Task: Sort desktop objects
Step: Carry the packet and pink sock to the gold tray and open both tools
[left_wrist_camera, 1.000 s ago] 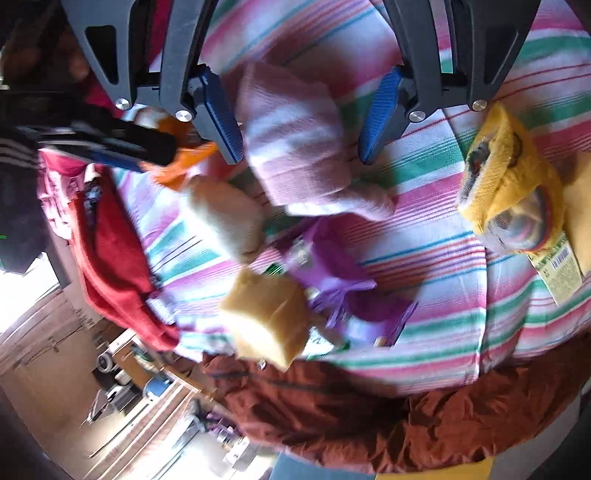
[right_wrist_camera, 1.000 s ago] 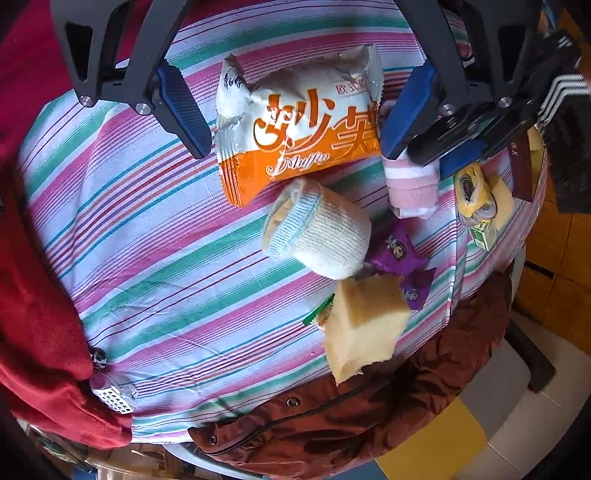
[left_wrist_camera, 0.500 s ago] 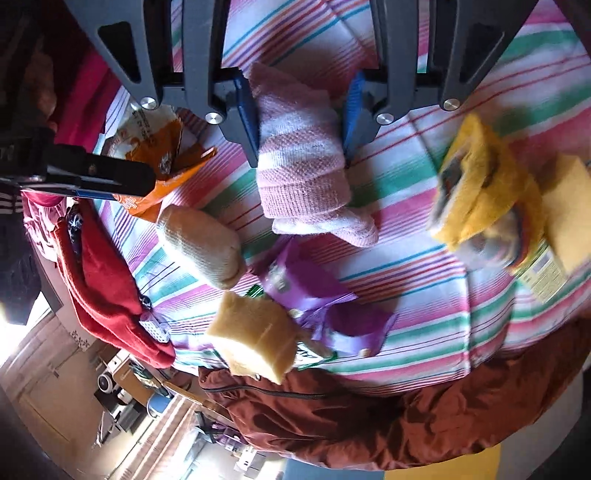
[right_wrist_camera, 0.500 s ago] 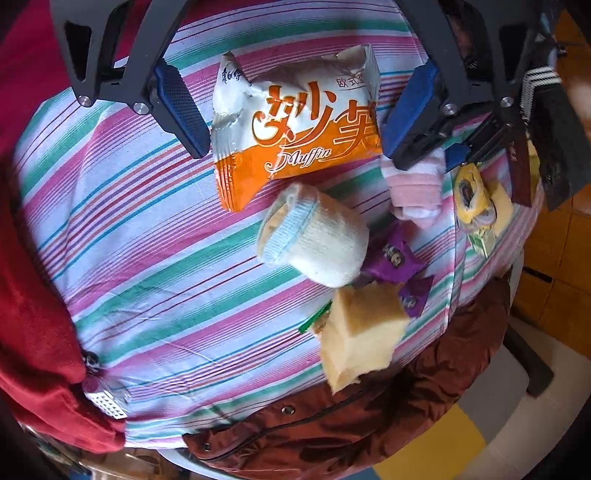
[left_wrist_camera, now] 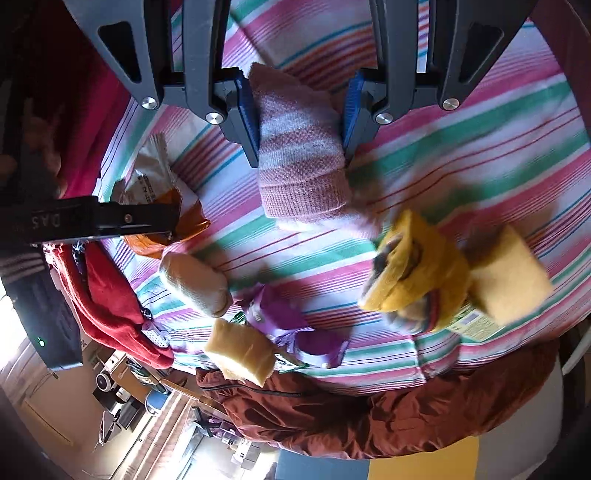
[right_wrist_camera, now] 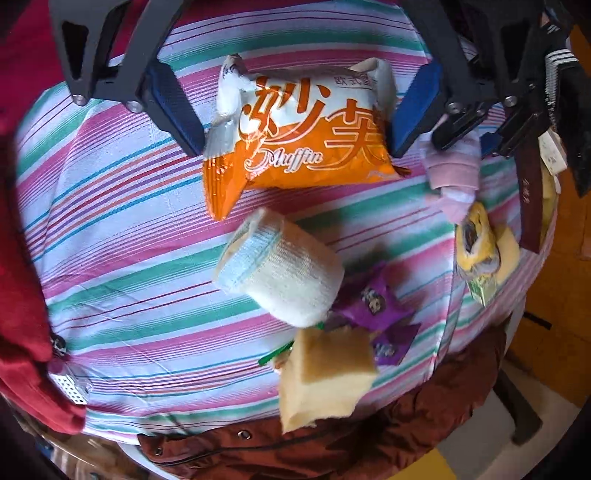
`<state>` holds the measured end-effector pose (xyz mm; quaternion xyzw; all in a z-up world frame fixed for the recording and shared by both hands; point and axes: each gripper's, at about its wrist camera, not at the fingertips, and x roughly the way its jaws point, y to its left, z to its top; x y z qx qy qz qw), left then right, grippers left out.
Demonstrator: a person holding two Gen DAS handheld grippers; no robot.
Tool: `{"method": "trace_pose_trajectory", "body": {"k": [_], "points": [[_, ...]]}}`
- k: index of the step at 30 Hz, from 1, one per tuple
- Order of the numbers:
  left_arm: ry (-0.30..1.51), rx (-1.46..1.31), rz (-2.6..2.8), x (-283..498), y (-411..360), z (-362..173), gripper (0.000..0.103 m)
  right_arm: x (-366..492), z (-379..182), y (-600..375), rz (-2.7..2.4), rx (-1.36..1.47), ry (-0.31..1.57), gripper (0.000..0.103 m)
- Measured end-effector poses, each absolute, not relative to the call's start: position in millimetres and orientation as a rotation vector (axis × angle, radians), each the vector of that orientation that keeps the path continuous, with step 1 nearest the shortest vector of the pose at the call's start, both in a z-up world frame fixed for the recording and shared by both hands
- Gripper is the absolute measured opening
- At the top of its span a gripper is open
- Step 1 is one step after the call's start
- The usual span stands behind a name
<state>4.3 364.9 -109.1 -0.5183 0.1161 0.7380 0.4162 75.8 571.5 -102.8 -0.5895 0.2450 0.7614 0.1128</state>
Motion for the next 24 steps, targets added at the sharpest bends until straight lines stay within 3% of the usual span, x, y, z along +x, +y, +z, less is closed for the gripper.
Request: {"method": "trace_pose_trajectory", "body": {"k": [3,9,24], "points": [[0.287,-1.292,1.862,7.2,353.2,-105.6,0.039,71.2,-100.0,562.5,2.274,-1.741,0.657,0.083],[0.243,-1.267,1.87,10.4,323.8,-91.6,0.039,68.8,-95.3,557.6,2.313,-1.717,0.642,0.073],[0.058,-1.153,2.01,11.8,208.7,-28.9,0.039,76.9,-55.8,530.4,2.595,-1.54,0.659,0.072]]}}
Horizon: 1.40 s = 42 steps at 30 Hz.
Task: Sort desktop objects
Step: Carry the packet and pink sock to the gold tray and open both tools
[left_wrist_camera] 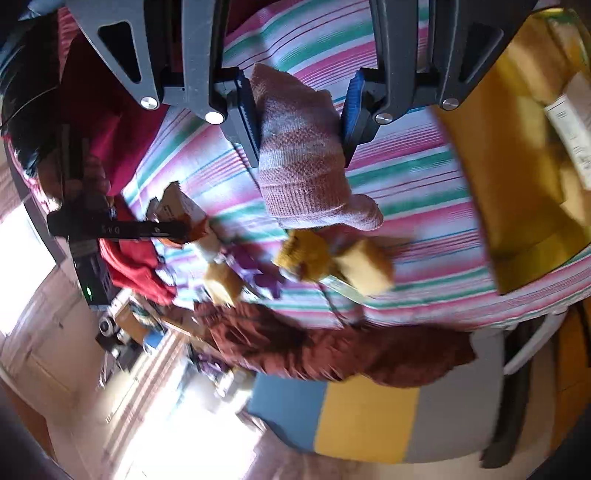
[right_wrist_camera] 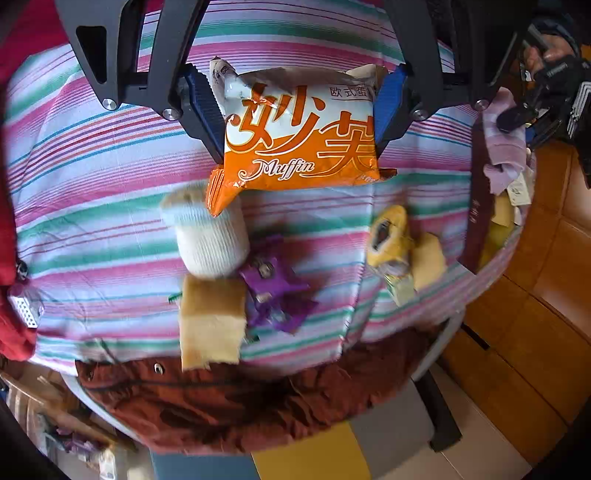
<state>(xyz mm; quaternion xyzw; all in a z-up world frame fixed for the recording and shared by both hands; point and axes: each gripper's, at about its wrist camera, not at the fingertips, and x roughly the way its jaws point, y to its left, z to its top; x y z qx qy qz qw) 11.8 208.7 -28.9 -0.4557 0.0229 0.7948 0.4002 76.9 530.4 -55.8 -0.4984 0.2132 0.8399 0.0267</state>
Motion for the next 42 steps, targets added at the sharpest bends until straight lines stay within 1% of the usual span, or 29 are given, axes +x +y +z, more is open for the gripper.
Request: {"method": "trace_pose_trajectory", "body": {"k": [6,12,20,23,26,31,35,42], "points": [[-0.052,-1.139,2.122,-1.0,147.8,-19.3,0.039,84.1,-39.4,512.5,2.635,-1.469,0.632,0.072],[-0.166,-1.18,2.231,-21.7,95.2,-29.3,0.039,73.0,-16.1,470.1,2.741,-1.433,0.566,0.072],[-0.217,-1.231,2.273,-36.2,66.0,-54.9,0.039,0.7,3.6,370.7,2.951,-1.527,0.446,0.072],[-0.2,-1.223,2.271,-38.9,67.1,-58.6,0.039,-39.9,7.8,322.3,3.009,-1.582,0.373,0.072],[-0.185,-1.221,2.268,-43.9,69.3,-63.1,0.039,-73.9,9.4,283.1,3.048,-1.627,0.338,0.072],[-0.163,-1.234,2.26,-50.4,71.5,-73.4,0.039,-129.7,-4.3,219.0,3.057,-1.747,0.256,0.072],[-0.148,-1.248,2.249,-56.3,73.3,-80.0,0.039,-164.2,-28.2,182.5,3.007,-1.847,0.175,0.072],[-0.152,-1.286,2.235,-62.9,72.4,-94.7,0.04,-206.3,-64.3,167.3,2.888,-1.953,0.159,0.072]]}}
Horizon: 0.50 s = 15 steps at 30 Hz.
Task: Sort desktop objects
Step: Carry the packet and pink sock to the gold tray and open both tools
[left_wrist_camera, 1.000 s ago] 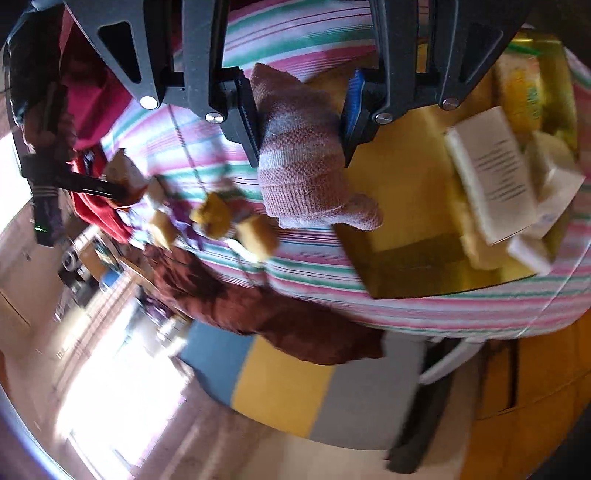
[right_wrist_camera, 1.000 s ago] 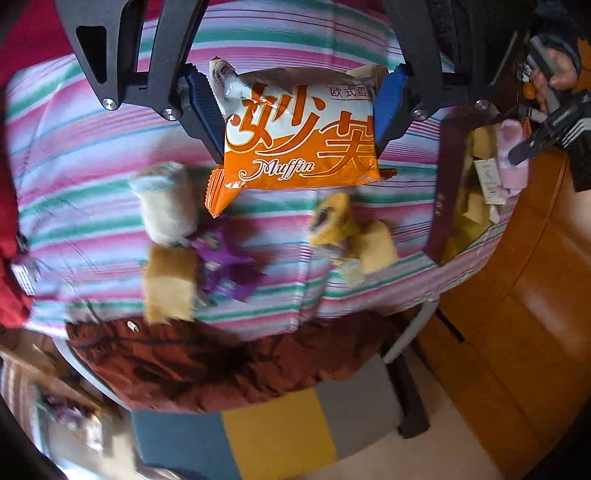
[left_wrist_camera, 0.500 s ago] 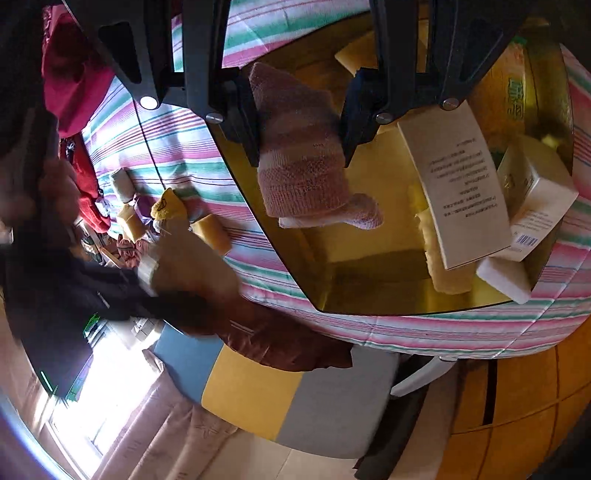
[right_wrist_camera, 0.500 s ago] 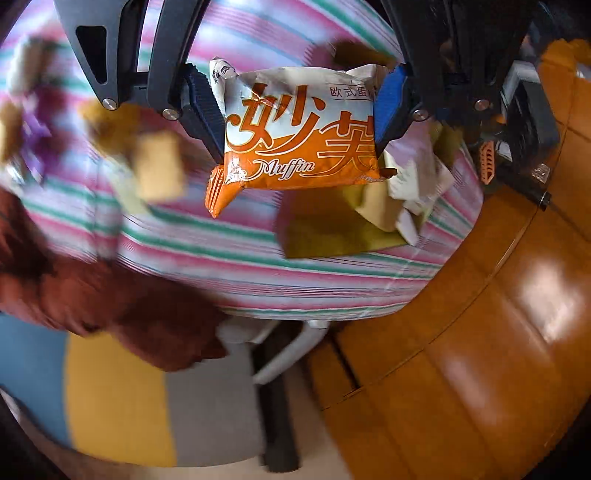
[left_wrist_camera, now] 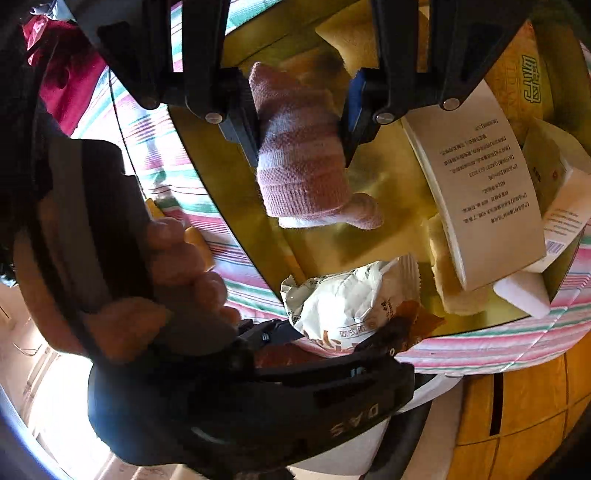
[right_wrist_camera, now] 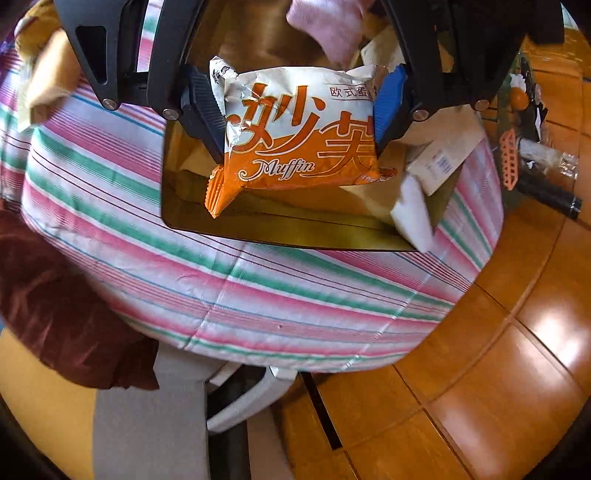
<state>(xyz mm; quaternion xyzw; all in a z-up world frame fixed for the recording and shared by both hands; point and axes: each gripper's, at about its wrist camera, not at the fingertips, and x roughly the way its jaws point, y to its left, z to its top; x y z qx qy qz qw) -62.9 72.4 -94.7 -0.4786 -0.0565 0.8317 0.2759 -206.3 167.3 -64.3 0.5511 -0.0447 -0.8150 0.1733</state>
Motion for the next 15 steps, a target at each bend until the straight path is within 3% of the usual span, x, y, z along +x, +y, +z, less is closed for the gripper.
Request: {"method": "trace_pose_trajectory", "body": {"k": [7,15], "points": [[-0.155,-1.306,2.244,-66.6,69.7,-101.7,0.041,-225.7,-85.0,163.4,-2.317,1.62,-0.158,0.079],[-0.195,-1.31,2.259,-64.7,64.3,-100.6,0.055,-211.3,-59.7,185.2,-2.355,1.489,-0.288,0.089]]}}
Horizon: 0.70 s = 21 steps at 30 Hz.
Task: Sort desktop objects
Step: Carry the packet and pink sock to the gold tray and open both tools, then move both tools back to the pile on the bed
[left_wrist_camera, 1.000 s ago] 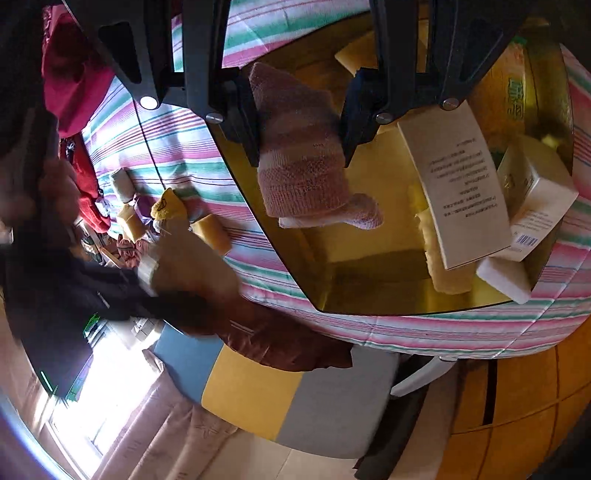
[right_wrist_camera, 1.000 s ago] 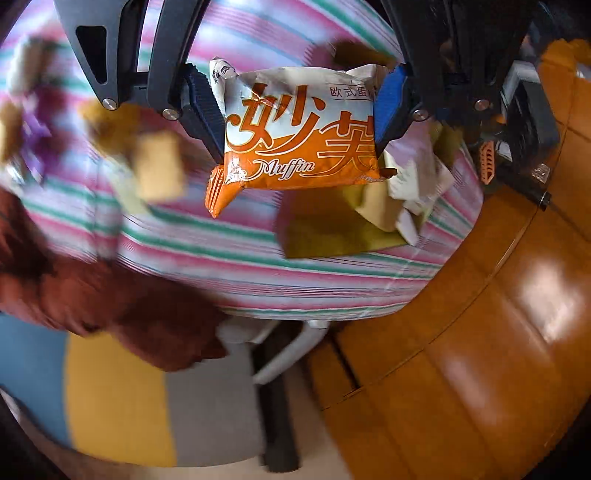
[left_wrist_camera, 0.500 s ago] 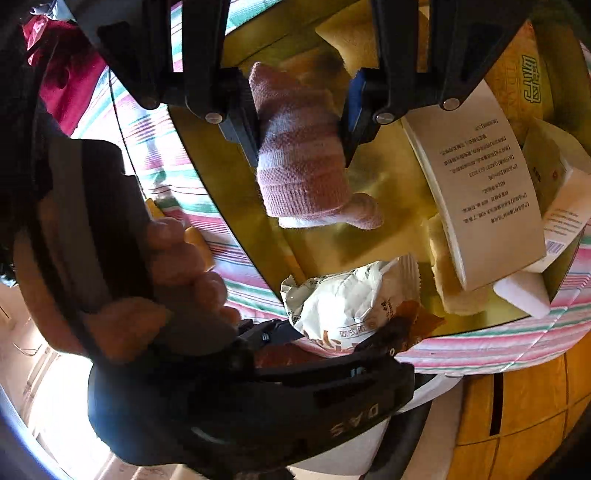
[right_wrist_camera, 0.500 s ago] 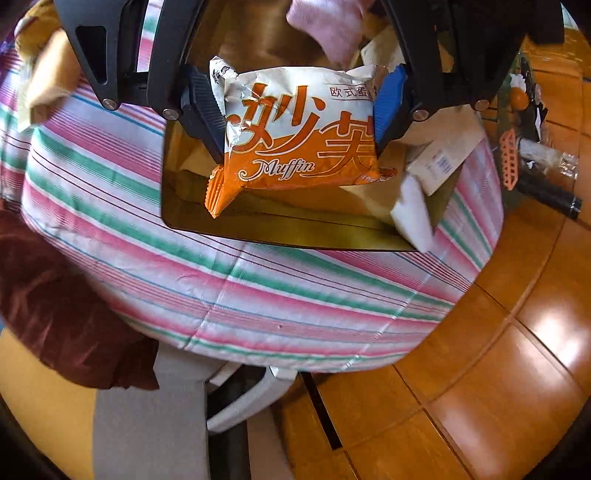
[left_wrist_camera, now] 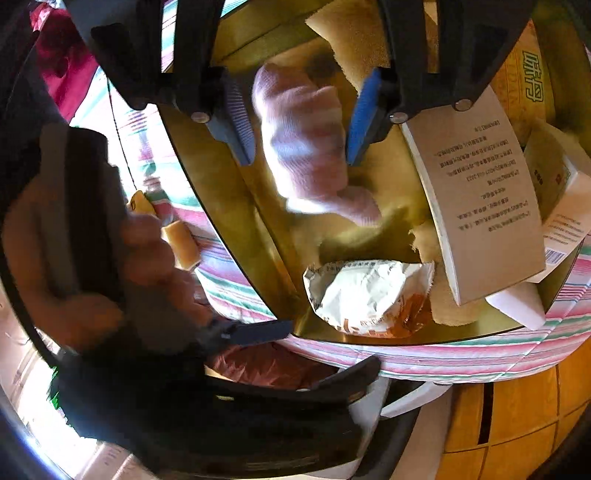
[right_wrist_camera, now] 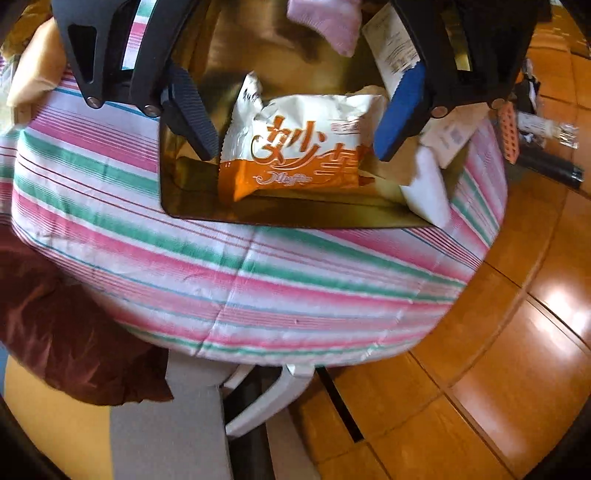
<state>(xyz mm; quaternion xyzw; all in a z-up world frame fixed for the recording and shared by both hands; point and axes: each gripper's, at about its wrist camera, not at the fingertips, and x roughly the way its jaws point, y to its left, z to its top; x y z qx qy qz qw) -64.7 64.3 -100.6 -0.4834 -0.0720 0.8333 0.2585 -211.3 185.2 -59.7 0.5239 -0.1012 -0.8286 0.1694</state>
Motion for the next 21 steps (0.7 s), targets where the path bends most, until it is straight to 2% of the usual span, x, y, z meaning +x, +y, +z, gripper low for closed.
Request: {"method": "trace_pose_trajectory", "body": {"k": [5,12,14,21], "points": [[-0.209,-1.282,2.289,-57.9,62.5,-89.9,0.065,-173.0,-33.8,202.1,-2.439,1.377,-0.258,0.095],[-0.179,-1.249,2.359,-46.3,52.1,-66.4,0.068,-102.1,-6.8,227.6,-2.636,1.208,-0.098,0.102],[-0.171,-1.229,2.383,-45.2,53.2,-59.2,0.073,-84.8,-2.8,237.6,-2.691,1.167,-0.065,0.103],[-0.084,-1.163,2.475,-25.9,56.7,-38.2,0.074,-35.9,-7.3,268.3,-2.874,1.141,0.085,0.103]]}}
